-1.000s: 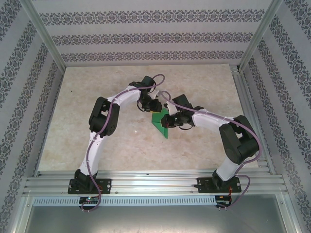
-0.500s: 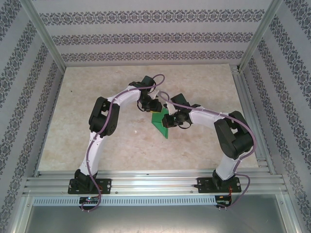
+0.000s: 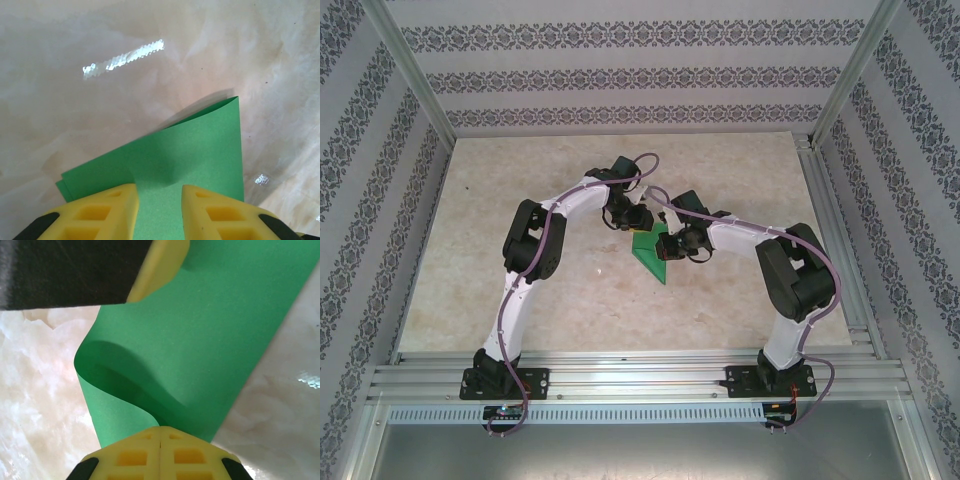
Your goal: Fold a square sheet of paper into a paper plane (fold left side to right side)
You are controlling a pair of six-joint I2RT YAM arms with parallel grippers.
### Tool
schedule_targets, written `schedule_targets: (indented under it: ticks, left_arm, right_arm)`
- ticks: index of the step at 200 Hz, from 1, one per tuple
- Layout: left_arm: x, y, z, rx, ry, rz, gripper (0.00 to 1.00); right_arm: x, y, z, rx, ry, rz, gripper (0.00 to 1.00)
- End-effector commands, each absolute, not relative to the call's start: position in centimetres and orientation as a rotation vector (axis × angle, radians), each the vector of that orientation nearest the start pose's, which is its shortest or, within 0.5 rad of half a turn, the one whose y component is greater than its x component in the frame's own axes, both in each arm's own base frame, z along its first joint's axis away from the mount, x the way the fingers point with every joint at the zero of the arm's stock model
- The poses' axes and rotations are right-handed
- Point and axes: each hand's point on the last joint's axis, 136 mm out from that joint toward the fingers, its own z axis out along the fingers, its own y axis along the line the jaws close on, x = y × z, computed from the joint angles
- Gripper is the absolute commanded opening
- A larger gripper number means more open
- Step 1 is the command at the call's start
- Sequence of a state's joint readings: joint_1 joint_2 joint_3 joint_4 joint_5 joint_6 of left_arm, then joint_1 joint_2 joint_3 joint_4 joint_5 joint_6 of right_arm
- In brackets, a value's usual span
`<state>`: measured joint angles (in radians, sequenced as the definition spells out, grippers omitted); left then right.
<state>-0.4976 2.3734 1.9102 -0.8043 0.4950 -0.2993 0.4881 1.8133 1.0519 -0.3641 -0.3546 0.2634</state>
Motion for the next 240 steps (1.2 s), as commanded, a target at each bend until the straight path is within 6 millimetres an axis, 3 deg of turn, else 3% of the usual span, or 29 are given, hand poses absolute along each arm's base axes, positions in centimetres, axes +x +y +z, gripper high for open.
schedule_targets:
  ticks: [1,69,150,240]
  left_arm:
    - [41.0,-30.7,0.0,0.392,2.988,-0.763,0.32]
    - [41.0,-30.8,0.0,0.393,2.988,-0.768,0.32]
    - [40.9,-30.8,-0.1,0.394,2.990,-0.766,0.32]
    - [41.0,-30.8,0.1,0.394,2.988,-0.766,0.32]
  right_arm:
    - [33.6,23.8,2.9,-0.394,2.759,0.658,0.00]
    - [33.5,23.7,2.0,-0.389,2.788,0.643,0.00]
    - [34.3,23.9,2.5,-0.383,2.766,0.639,0.00]
    - [33.0,22.6,0.2,-0.377,2.870,0.555,0.00]
